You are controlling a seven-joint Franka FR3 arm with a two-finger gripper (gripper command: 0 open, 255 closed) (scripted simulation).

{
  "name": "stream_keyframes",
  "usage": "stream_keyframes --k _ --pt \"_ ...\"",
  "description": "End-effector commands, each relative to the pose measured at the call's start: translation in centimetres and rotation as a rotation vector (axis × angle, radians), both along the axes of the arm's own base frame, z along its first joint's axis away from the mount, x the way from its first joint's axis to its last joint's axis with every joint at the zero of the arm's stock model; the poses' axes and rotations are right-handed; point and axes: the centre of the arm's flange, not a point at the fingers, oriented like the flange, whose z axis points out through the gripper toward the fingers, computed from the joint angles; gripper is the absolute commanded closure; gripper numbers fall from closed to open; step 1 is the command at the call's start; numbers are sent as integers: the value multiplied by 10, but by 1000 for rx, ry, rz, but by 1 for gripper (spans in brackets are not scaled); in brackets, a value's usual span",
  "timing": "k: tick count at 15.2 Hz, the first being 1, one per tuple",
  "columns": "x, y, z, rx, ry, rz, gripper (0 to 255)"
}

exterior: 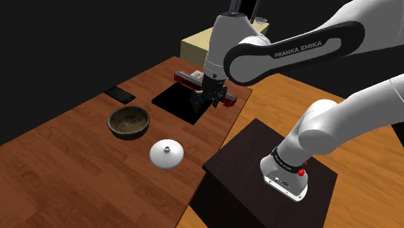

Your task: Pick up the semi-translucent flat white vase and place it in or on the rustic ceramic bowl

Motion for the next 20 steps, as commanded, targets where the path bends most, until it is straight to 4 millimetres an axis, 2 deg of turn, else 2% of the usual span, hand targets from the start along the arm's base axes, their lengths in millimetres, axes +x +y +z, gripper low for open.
stream_keyframes --k 1,15,16,20 --pt "4 22 -19 -2 -3 -9 0" --pt "35 154 -149 -32 -16 -67 0" --pt "36 160 -155 -34 -17 -70 0" --pt "37 160 -176 -34 -17 -70 0"
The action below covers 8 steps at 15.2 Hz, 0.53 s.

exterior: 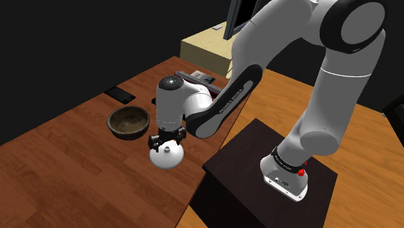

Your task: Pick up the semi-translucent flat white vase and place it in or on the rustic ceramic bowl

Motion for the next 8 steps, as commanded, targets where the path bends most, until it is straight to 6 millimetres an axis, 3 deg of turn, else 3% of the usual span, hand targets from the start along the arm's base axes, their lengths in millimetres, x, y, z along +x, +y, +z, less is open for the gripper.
stream_keyframes --k 1,4,8 --pt "1 0 -10 0 -1 0 0" --pt "1 0 -24 0 -1 0 0" --pt "1 0 -24 0 -1 0 0"
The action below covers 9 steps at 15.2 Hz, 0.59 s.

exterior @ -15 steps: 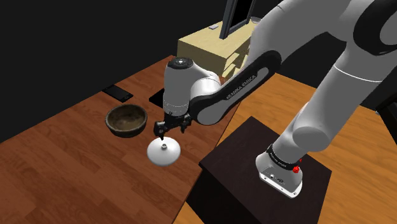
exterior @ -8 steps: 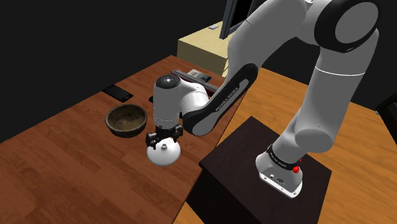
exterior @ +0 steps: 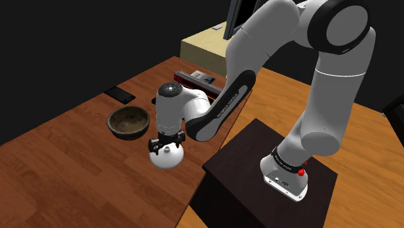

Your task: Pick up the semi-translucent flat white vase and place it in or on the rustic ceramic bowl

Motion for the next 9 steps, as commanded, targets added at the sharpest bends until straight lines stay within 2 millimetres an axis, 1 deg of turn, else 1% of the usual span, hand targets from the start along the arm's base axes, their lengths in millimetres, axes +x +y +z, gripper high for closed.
stream_keyframes --k 1,3,4,9 --pt "0 0 0 0 0 0 0" --pt "0 0 0 0 0 0 0" --pt "0 0 0 0 0 0 255" --pt "0 0 0 0 0 0 255"
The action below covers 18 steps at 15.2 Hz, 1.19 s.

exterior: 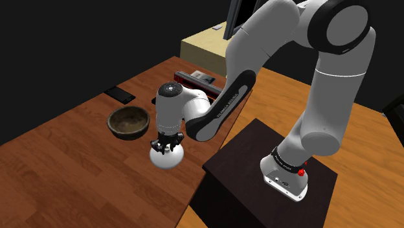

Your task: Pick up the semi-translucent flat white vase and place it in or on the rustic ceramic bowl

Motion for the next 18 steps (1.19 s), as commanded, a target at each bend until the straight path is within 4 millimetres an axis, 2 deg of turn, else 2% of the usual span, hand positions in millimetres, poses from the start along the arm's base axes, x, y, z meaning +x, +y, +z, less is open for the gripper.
stream_keyframes --k 1,4,18 --pt "0 0 0 0 1 0 255" --pt "0 0 -1 0 1 0 255" --pt "0 0 73 0 1 0 255"
